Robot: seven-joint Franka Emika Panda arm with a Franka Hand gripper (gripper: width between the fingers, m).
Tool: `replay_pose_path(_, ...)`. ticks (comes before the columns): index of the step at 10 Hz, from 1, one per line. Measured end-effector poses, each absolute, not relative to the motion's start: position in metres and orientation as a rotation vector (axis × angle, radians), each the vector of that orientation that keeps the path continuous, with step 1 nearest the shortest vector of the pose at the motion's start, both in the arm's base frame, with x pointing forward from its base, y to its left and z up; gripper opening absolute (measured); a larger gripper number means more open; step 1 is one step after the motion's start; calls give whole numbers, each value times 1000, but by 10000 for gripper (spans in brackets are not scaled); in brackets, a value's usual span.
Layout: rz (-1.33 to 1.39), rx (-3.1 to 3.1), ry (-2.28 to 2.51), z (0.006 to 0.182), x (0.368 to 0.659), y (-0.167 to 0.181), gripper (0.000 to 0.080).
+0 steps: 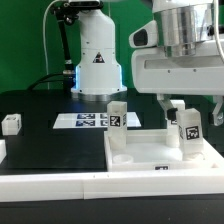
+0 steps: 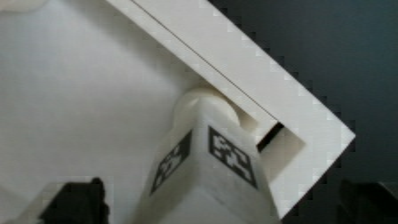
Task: Assemble square table
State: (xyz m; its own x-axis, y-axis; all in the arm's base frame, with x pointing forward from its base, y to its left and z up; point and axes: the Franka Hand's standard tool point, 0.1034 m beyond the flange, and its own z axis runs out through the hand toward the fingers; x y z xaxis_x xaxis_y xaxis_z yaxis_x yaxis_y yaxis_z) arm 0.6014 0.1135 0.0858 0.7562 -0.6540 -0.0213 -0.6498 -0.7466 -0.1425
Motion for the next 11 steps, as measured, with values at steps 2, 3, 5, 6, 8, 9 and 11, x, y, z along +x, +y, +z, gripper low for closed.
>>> replay_pose_path(2,-59,-2880,853,85,601,112,649)
replay_pose_path(3,-64,-2901,782,85,601,113,649)
replay_pose_path(5,-81,-2965,556,85,601,114,649)
replay_pose_path(6,-88,-2986,460,85,601,114,649)
replay_pose_path(8,-108,-3021,256,85,602,113,649)
replay_pose_path(9,-111,-3026,214,85,602,112,649)
replay_pose_path(11,-111,-3026,219,85,602,112,384)
